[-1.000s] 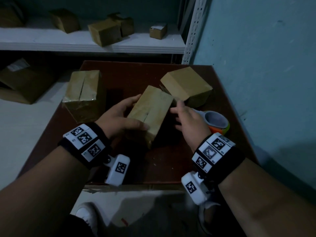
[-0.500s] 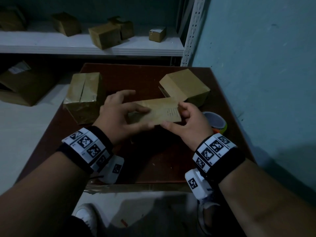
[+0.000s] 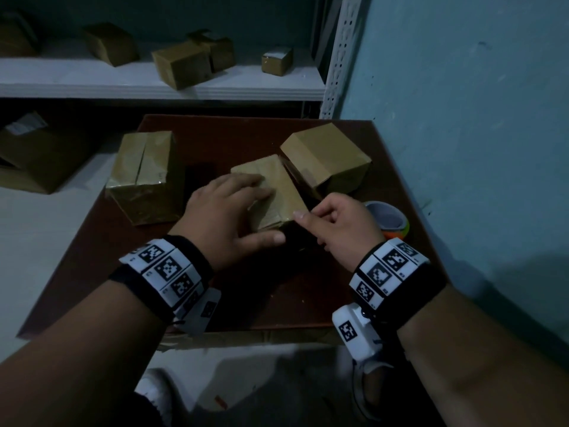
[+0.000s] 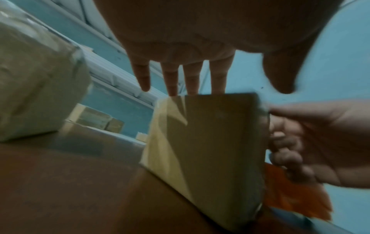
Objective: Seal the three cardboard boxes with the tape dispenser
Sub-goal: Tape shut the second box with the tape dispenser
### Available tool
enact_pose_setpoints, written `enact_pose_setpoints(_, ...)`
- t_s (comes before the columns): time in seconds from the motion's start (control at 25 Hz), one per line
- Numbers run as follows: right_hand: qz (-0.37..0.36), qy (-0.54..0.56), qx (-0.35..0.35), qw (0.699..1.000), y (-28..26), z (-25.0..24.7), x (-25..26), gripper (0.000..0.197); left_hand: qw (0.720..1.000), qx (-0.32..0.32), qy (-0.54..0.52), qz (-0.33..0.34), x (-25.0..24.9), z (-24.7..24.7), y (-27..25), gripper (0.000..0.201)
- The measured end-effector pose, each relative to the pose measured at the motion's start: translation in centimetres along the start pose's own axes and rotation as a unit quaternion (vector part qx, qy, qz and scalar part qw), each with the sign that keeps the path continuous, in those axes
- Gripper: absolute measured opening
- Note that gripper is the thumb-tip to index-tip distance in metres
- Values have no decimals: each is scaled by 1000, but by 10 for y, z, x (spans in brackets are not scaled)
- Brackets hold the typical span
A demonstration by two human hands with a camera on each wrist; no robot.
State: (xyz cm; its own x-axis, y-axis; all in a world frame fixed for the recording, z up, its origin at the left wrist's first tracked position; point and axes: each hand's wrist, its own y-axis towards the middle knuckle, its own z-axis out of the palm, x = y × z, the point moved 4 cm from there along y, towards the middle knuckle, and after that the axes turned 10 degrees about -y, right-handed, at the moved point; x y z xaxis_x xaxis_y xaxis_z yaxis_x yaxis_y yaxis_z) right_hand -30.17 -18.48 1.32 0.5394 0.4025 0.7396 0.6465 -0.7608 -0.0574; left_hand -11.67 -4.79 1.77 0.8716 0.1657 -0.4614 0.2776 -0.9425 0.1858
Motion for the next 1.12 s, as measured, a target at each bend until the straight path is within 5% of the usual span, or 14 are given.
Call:
enact_pose_setpoints(0.12, -37, -51, -20, 998, -2, -10, 10, 39, 1000, 24, -2, 11, 5, 8, 4, 93)
enact_pose_setpoints(0.28, 2, -206, -104, 973, 8, -44, -6, 32, 999, 24, -32, 11, 8, 6, 6, 87)
enact_pose_setpoints(0.52, 47, -377, -24, 925, 21, -47, -45, 78, 997, -12, -73, 17, 4, 2, 8, 93)
enact_pose_setpoints(0.72, 54, -436, 23, 898, 18, -45, -45, 78, 994, -22, -112, -2, -4, -3, 2, 80)
enact_pose_setpoints(1.12, 41, -353, -5, 935, 10, -49, -43, 73, 991, 2, -136, 6, -2, -3, -2, 72)
